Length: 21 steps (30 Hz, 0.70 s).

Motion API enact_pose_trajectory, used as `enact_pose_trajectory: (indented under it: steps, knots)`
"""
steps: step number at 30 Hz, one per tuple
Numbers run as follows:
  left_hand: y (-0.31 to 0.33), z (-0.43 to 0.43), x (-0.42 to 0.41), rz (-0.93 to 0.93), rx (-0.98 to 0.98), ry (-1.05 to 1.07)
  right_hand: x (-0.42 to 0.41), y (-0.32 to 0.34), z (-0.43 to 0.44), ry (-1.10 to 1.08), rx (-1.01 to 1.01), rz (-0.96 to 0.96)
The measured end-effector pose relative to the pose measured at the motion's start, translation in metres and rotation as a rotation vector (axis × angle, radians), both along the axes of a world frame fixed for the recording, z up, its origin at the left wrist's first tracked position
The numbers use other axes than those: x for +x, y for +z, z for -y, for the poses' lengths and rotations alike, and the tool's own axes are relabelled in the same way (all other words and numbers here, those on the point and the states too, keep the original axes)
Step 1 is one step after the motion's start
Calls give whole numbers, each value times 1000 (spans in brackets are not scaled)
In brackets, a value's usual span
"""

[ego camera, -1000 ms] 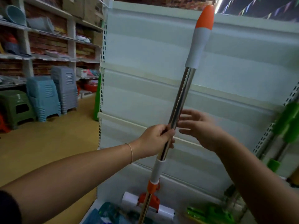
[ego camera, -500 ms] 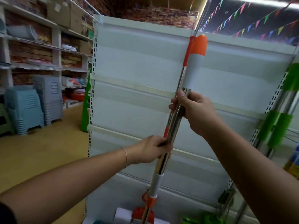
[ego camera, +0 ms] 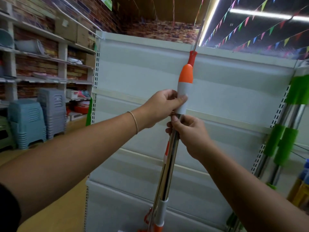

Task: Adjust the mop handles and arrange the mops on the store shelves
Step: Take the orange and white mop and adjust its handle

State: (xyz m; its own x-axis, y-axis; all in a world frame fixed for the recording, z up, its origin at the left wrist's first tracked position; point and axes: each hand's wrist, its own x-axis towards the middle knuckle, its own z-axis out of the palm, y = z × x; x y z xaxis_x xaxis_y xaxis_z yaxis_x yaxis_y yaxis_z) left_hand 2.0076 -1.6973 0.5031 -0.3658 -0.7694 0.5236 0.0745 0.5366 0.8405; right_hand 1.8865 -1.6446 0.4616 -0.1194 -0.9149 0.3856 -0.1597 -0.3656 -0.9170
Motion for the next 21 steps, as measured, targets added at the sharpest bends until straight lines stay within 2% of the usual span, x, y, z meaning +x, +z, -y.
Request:
enact_pose_trajectory:
  steps: [3,6,11,21]
  knots:
    - [11,-3,-12,-55,-20,108,-1,8,-3,-31,-36,-10]
    - [21,-6,-20,-106,8,124,-4,16,-7,-66,-78,-3]
    - [34,-18,-28,-104,-28,171,-9,19,-11,-139,-131,-97]
    - [66,-18,-19,-146,-55,-32,-11,50,-16,-174,-240,-219]
